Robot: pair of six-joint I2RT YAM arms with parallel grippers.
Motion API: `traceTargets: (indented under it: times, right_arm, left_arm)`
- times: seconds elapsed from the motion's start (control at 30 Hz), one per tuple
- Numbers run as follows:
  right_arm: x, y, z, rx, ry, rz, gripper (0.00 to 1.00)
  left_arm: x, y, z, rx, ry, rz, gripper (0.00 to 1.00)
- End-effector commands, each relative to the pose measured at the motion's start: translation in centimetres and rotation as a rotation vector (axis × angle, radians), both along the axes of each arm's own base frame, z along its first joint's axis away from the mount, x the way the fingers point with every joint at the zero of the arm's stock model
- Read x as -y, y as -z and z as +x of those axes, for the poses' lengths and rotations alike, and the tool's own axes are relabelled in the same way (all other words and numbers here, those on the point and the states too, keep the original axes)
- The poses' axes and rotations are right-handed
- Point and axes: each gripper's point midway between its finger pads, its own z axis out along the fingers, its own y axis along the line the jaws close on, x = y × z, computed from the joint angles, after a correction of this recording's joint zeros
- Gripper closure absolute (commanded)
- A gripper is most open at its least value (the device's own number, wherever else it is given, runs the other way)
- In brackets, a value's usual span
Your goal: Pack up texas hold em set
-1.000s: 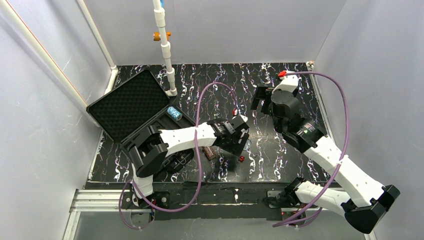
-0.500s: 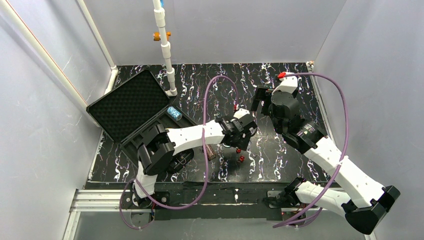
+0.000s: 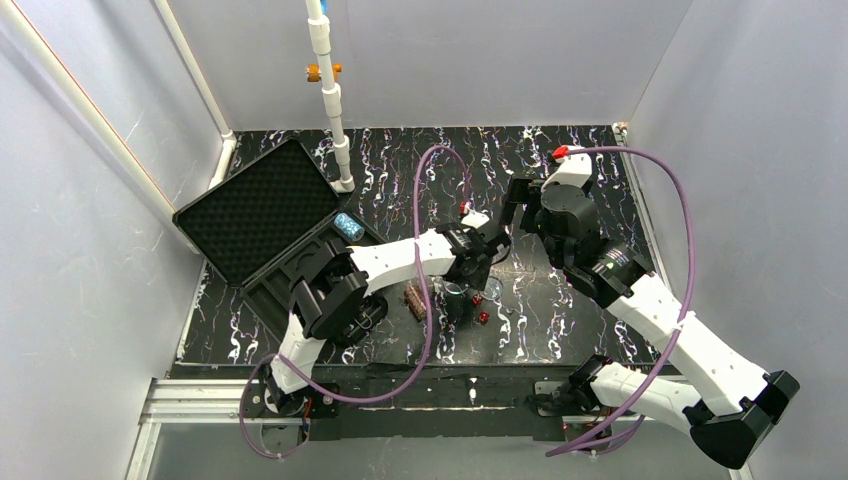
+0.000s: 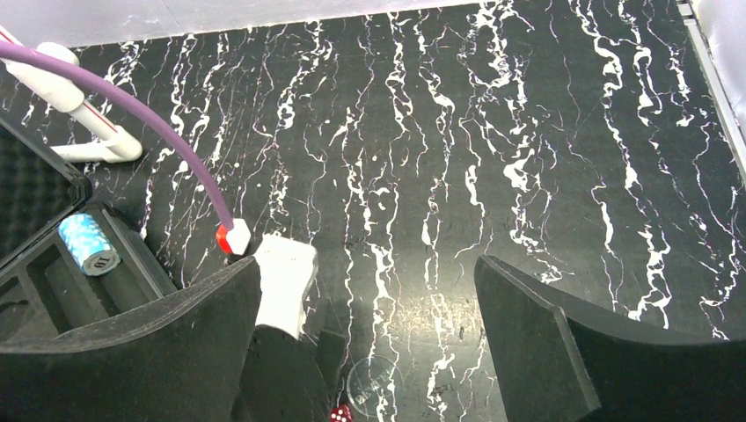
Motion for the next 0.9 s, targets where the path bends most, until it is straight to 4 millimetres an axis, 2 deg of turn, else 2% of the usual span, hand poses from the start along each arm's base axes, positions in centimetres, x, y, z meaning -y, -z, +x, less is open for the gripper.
traceTargets:
  times: [0.0,0.3,0.43,0.87]
  right_arm:
    - [-0.3,-1.2,0.3,0.045,-0.009,0.029,0.02]
    - [-0.3,-0.9,0.4,0.042,-0.012,0.016,0.02]
    - [-0.3,-1.1,0.4,0.042,-0.014,0.012,0.02]
    - [-0.9,-0.6,0.4,0.03,-0.032,0.019,0.02]
  left_arm:
    - [0.3,-0.6,0.8,0.011,-0.003,-0.008,0.17]
    - [0.0,0.8,0.8,-0.035,-0.02,-0.028,0.18]
    - [-0.7,1.3,0.9,-0.041,-0.032,-0.021,0.17]
    - [0.1,2.7,0.8,-0.071,-0.021,-0.073,0.18]
